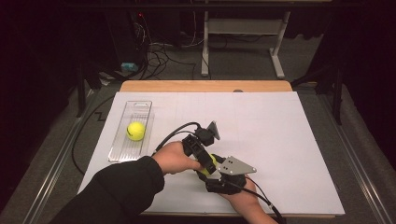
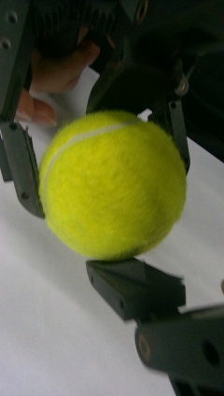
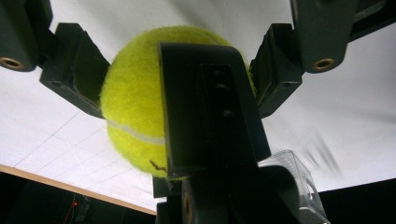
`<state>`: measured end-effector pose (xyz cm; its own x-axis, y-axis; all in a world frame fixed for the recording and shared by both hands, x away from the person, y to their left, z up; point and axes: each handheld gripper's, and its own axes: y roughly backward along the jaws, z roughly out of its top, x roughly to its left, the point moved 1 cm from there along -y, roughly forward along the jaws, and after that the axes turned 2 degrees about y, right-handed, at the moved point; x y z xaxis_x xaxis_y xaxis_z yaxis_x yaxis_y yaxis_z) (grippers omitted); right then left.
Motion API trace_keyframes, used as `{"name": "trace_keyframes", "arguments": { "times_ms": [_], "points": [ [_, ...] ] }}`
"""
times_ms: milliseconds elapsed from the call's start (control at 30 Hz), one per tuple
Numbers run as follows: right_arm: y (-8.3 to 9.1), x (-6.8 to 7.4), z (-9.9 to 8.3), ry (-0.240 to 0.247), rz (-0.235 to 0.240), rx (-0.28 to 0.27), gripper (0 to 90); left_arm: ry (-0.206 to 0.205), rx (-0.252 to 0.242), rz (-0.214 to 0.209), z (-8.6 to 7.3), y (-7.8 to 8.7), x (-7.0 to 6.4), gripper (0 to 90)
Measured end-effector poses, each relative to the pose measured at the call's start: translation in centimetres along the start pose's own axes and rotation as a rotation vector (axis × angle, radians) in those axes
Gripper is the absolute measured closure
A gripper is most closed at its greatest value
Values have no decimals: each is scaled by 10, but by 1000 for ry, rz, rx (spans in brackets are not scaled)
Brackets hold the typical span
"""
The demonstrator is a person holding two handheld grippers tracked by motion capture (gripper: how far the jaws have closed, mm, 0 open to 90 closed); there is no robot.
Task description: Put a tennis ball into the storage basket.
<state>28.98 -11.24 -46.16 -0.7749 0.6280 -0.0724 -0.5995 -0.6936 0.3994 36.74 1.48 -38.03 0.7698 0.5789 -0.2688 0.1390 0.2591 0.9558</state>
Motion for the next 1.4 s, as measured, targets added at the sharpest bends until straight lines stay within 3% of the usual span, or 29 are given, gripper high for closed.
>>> {"name": "trace_keyframes", "arguments": {
  "times_ms": [200, 267, 467, 700, 1067, 1400],
  "points": [
    [-1, -2, 0, 9, 9, -6, 263, 12, -9, 5, 0, 0, -1, 262],
    [0, -2, 0, -14, 19, -8, 248, 12, -12, 10, 1, 1, -1, 262],
    [-5, -2, -2, -4, 12, -2, 5, 25, -29, 27, 1, 5, 1, 262],
    [-2, -9, -5, -15, 1, 3, 0, 58, -31, 62, -4, 13, 13, 262],
    [16, -38, -13, -44, -83, 4, 0, 126, -46, 103, -17, 27, 37, 262],
    [38, -75, -26, -71, -202, 18, 0, 198, -45, 147, -37, 41, 66, 263]
  ]
}}
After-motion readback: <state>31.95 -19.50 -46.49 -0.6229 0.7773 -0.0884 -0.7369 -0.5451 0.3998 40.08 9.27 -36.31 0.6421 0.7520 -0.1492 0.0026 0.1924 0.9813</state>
